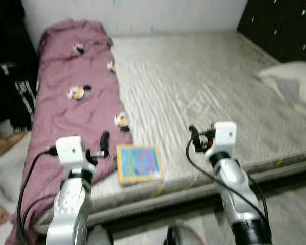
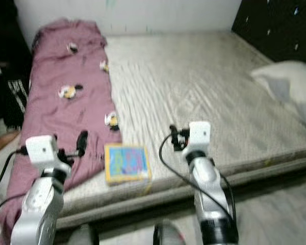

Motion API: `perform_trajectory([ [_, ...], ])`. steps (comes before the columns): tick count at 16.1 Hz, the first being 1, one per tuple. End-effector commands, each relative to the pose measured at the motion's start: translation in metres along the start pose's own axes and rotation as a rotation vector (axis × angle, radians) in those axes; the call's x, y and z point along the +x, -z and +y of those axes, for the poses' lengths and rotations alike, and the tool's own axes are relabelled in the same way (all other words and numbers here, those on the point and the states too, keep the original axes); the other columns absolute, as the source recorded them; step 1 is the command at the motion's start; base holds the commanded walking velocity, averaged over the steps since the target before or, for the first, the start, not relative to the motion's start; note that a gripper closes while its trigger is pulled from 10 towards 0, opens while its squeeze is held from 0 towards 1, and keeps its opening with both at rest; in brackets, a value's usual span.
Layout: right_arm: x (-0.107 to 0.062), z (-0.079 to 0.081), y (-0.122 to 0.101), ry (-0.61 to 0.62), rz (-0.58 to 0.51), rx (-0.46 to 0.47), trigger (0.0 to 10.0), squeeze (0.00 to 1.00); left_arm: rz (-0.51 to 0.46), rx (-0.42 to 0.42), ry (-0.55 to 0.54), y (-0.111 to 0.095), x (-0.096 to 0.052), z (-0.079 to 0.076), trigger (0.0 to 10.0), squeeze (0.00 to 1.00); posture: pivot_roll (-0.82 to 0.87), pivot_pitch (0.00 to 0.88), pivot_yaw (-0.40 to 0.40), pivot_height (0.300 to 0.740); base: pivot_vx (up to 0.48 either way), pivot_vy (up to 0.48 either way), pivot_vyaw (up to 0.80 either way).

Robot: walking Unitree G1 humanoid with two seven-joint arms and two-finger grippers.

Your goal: Clean up the room

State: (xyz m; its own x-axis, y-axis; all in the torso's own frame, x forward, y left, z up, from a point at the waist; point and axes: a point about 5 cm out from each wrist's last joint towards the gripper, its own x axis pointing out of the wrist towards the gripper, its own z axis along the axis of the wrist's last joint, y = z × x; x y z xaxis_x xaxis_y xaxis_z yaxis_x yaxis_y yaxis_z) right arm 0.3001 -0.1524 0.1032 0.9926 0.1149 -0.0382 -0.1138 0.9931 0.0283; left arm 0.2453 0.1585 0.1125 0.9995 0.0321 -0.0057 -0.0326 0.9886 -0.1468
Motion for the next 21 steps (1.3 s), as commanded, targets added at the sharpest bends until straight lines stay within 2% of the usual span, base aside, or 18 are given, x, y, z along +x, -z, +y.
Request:
perform_trajectory([
  [1,-0.001,-0.003,-0.002,0.008,-0.007,-0.004,10.0,0.00,0.005,0.011,-0.005,0.000,0.000,0.000,10.0,0.00,-0.03,0.075,-0.025,0.635,0.000,0.000,0.00],
  [5,-0.001,-0.003,-0.001,0.003,-0.002,-0.009,10.0,0.00,-0.002,0.018,-0.018,-0.001,0.001,0.001,10.0,0.00,-0.03,0.076,-0.033,0.635,0.000,0.000,0.00],
  [10,0.001,-0.002,-0.005,-0.006,-0.005,-0.007,10.0,0.00,-0.009,0.038,-0.064,-0.007,-0.001,0.018,10.0,0.00,-0.03,0.127,-0.038,0.635,0.000,0.000,0.00],
  [17,-0.001,-0.001,-0.006,-0.014,-0.001,-0.004,10.0,0.00,-0.001,0.035,-0.066,-0.007,-0.004,0.019,10.0,0.00,-0.04,0.151,-0.041,0.610,0.000,0.000,0.00],
  [21,-0.002,-0.002,-0.005,-0.012,0.008,-0.008,10.0,0.00,-0.003,0.025,-0.066,-0.008,-0.004,0.018,10.0,0.00,-0.04,0.150,-0.041,0.610,0.000,0.000,0.00],
])
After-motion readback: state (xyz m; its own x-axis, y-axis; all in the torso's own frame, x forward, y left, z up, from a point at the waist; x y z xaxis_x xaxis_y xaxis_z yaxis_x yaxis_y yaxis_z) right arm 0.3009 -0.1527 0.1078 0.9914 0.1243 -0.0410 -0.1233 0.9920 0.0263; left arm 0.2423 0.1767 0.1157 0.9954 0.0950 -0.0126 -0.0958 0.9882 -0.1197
